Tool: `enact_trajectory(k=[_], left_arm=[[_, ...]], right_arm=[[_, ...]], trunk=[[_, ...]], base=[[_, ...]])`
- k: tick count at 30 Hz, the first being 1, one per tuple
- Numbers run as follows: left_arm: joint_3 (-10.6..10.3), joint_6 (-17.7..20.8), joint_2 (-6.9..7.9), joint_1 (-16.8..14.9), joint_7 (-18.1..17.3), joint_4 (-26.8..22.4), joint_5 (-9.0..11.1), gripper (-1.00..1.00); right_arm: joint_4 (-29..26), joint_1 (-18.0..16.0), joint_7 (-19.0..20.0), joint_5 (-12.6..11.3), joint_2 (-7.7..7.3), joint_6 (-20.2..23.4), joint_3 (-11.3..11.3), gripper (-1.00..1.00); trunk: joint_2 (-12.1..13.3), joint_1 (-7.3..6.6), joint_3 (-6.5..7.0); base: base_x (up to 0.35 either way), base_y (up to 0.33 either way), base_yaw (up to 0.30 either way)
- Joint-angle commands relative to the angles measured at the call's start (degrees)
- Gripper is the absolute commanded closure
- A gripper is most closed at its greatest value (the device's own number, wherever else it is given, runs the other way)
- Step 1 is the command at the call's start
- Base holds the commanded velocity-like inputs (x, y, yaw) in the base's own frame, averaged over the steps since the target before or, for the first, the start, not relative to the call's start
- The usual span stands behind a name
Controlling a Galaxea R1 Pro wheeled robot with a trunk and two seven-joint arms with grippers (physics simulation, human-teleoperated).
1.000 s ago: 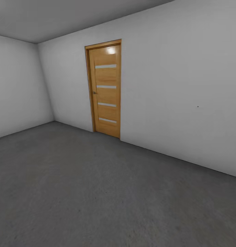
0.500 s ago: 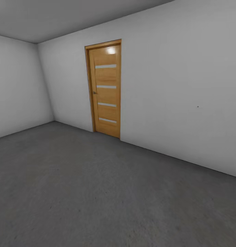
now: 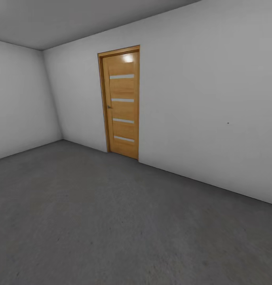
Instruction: Move the two storage containers from the living room to the garage. In the garage, place one container on the floor and stack the other container on top of it (either order is fine).
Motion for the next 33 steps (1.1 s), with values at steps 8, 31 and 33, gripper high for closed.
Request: enact_trajectory(k=[8,31,33], left_arm=[[-0.02,-0.03,0.00,0.00,0.01,-0.01,0.03,-1.00],[-0.02,-0.03,0.00,0.00,0.01,-0.01,0.03,-1.00],[-0.02,-0.03,0.00,0.00,0.01,-0.01,0.03,-1.00]], right_arm=[[-0.01,-0.01,0.03,0.03,0.00,0.03,0.18,-1.00],[-0.01,-0.01,0.03,0.03,0.00,0.03,0.18,-1.00],[-0.01,-0.01,0.03,0.03,0.00,0.03,0.18,-1.00]], trunk=[[-0.02,0.00,-0.03],[-0.02,0.00,-0.03],[-0.02,0.00,-0.03]], base=[[0.000,0.000,0.000],[0.000,0.000,0.000],[0.000,0.000,0.000]])
